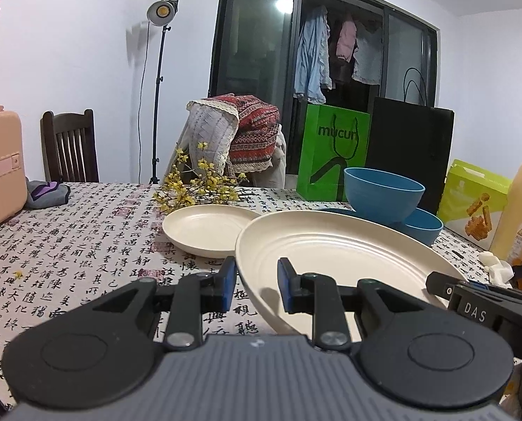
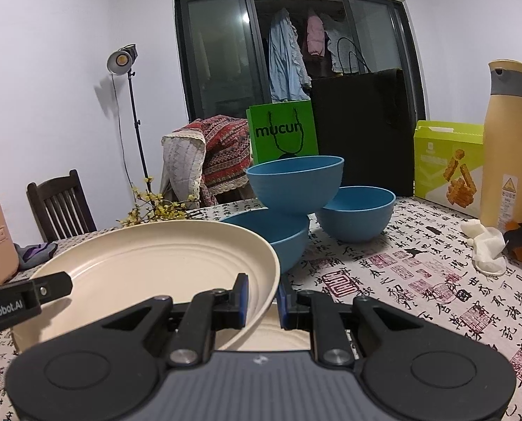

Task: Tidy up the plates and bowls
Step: 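Lower the held cream plates with both grippers onto the table beside the bowls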

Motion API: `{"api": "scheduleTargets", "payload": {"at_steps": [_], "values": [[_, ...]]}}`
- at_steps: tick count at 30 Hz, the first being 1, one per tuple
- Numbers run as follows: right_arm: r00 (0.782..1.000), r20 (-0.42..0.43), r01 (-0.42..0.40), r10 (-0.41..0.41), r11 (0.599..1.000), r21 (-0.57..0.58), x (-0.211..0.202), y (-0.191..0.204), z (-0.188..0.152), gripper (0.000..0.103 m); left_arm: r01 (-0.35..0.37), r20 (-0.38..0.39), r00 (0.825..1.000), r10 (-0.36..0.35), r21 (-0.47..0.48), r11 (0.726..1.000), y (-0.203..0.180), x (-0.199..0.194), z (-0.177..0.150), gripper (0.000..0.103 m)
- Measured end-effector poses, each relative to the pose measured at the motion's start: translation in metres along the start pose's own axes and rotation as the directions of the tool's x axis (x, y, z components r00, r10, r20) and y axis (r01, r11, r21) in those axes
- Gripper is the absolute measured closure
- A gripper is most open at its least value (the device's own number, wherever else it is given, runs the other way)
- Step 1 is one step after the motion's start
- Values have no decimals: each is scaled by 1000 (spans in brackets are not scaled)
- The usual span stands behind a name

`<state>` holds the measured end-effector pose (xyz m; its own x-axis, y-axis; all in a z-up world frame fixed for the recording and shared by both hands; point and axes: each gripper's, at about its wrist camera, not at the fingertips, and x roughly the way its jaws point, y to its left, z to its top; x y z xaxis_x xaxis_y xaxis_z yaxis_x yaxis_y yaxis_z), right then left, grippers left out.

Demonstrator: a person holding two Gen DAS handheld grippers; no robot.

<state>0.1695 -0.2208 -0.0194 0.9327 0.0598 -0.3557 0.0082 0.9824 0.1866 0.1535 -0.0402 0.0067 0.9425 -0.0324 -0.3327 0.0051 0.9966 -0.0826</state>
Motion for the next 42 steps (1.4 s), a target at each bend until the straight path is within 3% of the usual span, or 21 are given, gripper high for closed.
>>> {"api": "scheduleTargets", "payload": {"at_steps": [42], "values": [[997,-56,58,-58,998,2,7,-33,-25,86,44,-85,996,-39,57,997,-28,16,-34,78]]}}
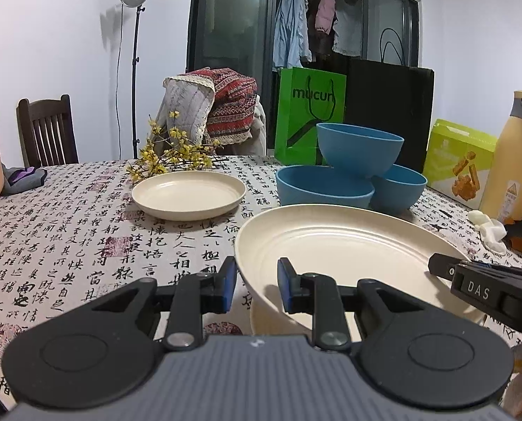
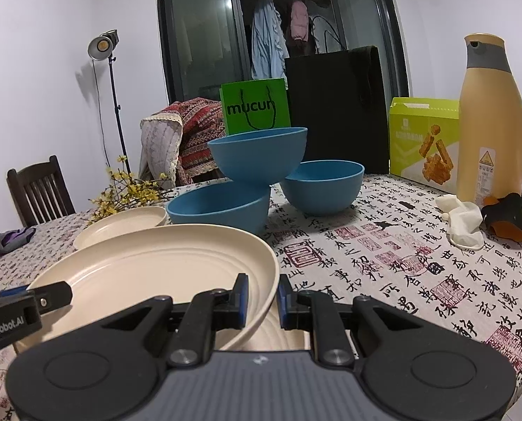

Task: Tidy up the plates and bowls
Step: 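Lower the held cream plates with both grippers onto the table beside the bowls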

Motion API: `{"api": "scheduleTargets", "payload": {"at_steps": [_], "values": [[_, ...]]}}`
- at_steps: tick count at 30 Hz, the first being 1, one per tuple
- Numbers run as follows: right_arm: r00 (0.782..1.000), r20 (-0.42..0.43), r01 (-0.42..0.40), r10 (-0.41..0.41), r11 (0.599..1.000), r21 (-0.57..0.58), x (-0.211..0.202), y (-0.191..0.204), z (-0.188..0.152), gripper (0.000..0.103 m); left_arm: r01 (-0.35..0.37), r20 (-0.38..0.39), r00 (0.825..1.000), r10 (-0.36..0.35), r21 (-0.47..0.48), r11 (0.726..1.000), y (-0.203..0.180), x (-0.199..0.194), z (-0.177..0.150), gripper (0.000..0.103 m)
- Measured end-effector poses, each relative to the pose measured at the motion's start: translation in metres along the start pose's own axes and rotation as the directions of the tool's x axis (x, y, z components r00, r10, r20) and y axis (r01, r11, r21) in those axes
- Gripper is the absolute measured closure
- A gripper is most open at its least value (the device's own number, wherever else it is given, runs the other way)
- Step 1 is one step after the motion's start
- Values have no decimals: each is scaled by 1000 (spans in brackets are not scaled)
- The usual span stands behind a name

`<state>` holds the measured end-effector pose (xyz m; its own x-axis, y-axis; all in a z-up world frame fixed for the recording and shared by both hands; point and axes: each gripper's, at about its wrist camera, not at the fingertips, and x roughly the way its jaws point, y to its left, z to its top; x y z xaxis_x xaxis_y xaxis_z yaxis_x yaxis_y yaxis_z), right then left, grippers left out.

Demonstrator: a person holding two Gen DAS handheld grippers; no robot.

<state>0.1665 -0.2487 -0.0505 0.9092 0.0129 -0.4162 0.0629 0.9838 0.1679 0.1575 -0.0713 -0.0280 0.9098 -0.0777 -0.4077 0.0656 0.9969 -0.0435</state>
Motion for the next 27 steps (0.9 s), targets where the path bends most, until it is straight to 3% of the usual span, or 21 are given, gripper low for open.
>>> {"api": "scheduleTargets", "payload": {"at_steps": [27], "values": [[998,-23,-55,54,997,-47,18,-18,-12,86,-38,-17,999,39,65,997,-18,3,-27,76]]}}
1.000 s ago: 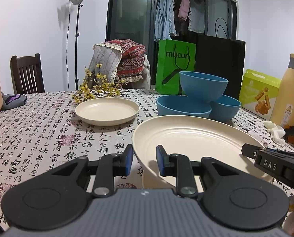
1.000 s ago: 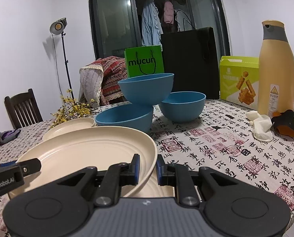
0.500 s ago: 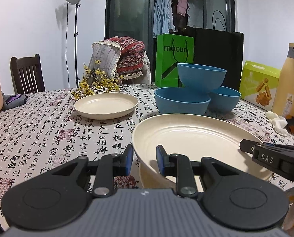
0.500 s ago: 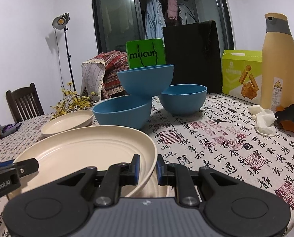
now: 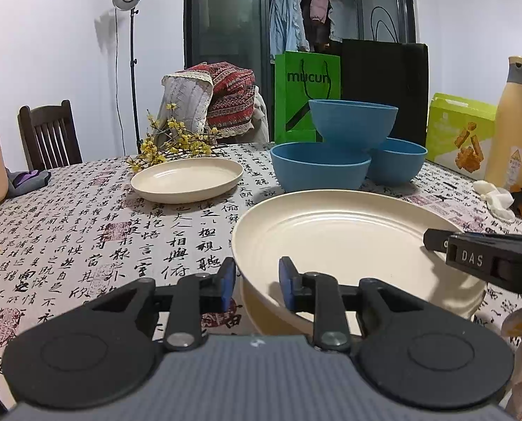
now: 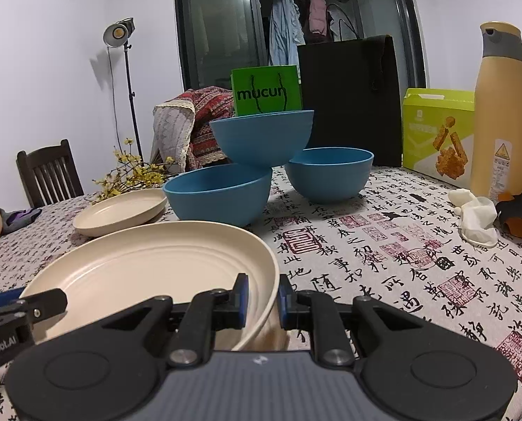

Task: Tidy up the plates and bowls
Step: 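Lower the held cream plates with both grippers onto the table beside the bowls, then open the left gripper to release its plate while the right gripper opens too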

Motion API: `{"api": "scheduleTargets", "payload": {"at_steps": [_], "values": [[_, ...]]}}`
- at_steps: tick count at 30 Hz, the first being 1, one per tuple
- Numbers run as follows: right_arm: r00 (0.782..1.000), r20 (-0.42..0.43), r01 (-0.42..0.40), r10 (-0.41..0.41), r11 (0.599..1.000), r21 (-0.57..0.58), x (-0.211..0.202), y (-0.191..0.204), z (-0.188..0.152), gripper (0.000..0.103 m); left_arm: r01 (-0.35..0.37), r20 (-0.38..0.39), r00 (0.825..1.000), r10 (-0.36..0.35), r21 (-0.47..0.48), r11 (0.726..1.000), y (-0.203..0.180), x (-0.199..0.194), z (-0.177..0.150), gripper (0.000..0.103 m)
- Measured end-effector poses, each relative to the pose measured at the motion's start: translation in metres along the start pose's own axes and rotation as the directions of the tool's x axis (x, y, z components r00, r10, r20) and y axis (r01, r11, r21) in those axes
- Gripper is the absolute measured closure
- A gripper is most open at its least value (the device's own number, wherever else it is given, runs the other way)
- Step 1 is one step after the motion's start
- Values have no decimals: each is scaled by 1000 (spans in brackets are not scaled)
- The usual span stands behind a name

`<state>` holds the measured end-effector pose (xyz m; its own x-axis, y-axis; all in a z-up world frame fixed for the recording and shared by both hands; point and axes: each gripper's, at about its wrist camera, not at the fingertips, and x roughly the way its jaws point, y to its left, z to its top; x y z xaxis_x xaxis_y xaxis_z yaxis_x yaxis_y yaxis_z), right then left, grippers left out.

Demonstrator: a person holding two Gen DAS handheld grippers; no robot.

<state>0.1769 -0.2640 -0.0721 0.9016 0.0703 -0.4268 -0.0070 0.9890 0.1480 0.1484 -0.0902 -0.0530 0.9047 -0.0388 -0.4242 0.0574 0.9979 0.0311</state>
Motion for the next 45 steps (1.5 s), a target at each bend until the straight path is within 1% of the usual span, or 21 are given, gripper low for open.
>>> {"api": "scheduleTargets", "payload": {"at_steps": [4,8,13,17,24,28,31,38,40,41,42,44,45], "values": [[1000,0,6,-6,1000,-14,1,0,-2,86,1,-9,1000,-1,7,1000,-2,2,-3,76],[1000,5,3,-3,1000,-23,2,0,-3,86,-13,0,1000,13,34,999,-6,0,-6,75],[1000,8,-8,8,1000,-28,2,-3,-4,87,-20,-8,1000,21,66,998,-11,1,-11,75],[1000,15,0,1,998,-55,1,0,-6,87,-24,-14,1000,25,80,996,-12,1,-14,74],[999,30,25,-22,993,-119,-1,7,-10,86,-34,-7,999,35,99,995,-13,-2,-17,74],[999,33,35,-31,990,-137,0,8,-11,86,-25,-23,999,27,94,995,-13,1,-18,74],[999,31,49,-45,987,-153,1,8,-13,86,-26,-20,999,28,104,994,-15,1,-19,74],[999,24,46,-43,986,-158,3,7,-15,86,-24,-23,999,26,103,994,-15,2,-20,74],[999,22,41,-38,987,-156,3,7,-15,85,-19,-24,1000,21,97,995,-15,1,-19,71],[999,23,37,-34,988,-153,2,6,-15,85,-20,-21,1000,22,92,996,-13,1,-19,64],[999,28,34,-30,989,-144,1,5,-14,85,-17,-15,1000,19,88,996,-12,0,-18,55],[999,36,19,-15,993,-117,-1,1,-12,82,-26,7,1000,26,84,996,-9,-4,-16,46],[999,42,10,-6,995,-100,-3,-1,-10,77,-25,18,1000,24,78,997,-7,-6,-15,39]]}}
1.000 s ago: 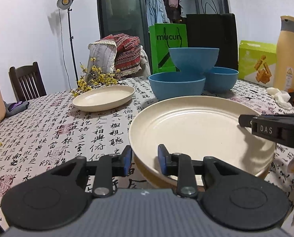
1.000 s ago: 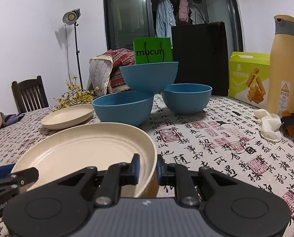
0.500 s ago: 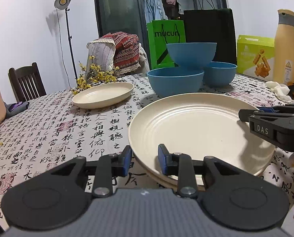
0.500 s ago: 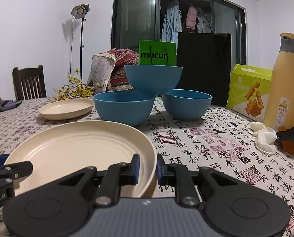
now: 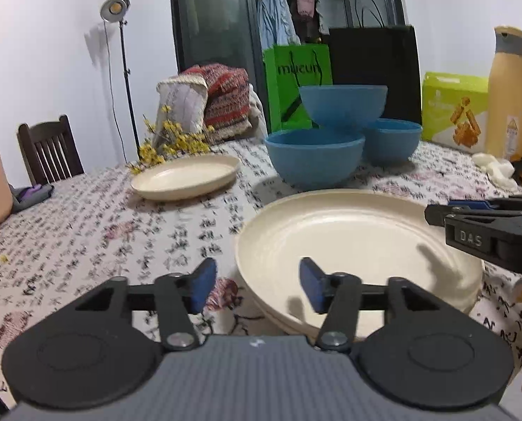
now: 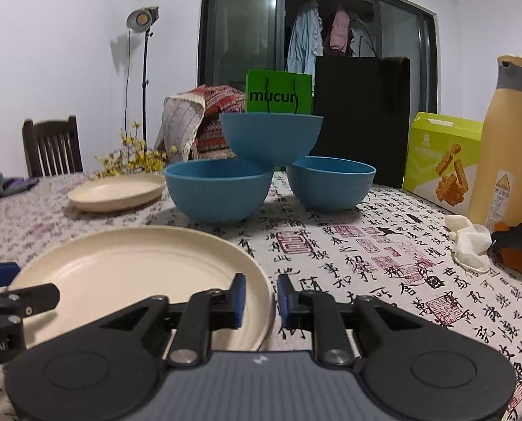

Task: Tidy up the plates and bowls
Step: 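Open the left gripper to release its plate while the right gripper opens too, then move both grippers back toward the cream plate beside the yellow flowers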

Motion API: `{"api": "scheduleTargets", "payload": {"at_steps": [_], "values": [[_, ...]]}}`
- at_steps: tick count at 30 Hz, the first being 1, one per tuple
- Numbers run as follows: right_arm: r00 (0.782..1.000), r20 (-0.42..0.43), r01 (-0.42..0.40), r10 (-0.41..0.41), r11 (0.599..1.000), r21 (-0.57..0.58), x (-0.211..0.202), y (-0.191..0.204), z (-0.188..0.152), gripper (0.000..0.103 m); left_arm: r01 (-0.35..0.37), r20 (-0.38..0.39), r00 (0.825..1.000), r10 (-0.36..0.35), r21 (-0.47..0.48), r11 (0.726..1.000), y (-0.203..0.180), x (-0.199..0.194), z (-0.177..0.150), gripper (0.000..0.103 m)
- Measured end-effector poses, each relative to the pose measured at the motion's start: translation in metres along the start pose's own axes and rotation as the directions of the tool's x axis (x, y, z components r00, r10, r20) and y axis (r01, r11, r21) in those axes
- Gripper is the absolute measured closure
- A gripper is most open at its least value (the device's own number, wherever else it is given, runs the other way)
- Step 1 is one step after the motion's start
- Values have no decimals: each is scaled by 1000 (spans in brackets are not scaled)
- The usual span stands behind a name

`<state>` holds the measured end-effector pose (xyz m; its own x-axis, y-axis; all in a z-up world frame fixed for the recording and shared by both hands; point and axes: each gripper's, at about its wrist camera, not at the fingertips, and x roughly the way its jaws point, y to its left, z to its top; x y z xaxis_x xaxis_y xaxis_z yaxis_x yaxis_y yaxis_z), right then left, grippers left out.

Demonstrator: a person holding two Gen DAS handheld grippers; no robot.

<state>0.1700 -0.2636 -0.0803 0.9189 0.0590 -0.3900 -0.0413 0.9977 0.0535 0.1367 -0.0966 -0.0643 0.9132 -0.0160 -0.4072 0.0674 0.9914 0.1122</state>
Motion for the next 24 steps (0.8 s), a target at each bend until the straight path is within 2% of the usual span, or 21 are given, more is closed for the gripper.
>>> {"api": "scheduleTargets", "payload": {"at_steps": [1,2,3,4,5,7,9,12,16,20,24], "values": [[1000,7,-8,8,1000,16,-1,-2,1,70,6,11,1000,-6,-14,1000,4,-2,2,34],[1000,14,-16,16,999,31,-2,-4,3,66,11,20,1000,-11,-29,1000,7,-3,4,23],[999,28,-26,25,999,46,-4,-6,4,56,16,32,999,-15,-46,999,12,-4,5,13],[999,41,-32,30,998,55,-5,-8,5,43,16,50,999,-13,-64,998,18,-6,7,9],[998,56,-36,32,997,62,-6,-9,6,35,18,69,998,-12,-77,997,23,-8,8,1],[994,98,-45,38,996,73,-9,-11,8,8,31,115,993,-19,-96,995,35,-12,11,0],[990,137,-55,43,995,85,-11,-13,10,1,44,141,990,-30,-101,994,45,-14,14,0],[985,171,-60,40,992,111,-9,-17,15,0,49,161,987,-28,-125,991,64,-13,17,0],[985,165,-64,42,990,126,-2,-18,13,0,53,181,983,-22,-169,984,85,-7,15,0],[982,183,-72,53,992,100,-5,-13,10,0,45,186,983,-11,-180,983,98,2,9,0],[982,171,-88,76,994,63,-2,-8,11,0,64,192,981,-19,-233,970,108,4,8,0]]}}
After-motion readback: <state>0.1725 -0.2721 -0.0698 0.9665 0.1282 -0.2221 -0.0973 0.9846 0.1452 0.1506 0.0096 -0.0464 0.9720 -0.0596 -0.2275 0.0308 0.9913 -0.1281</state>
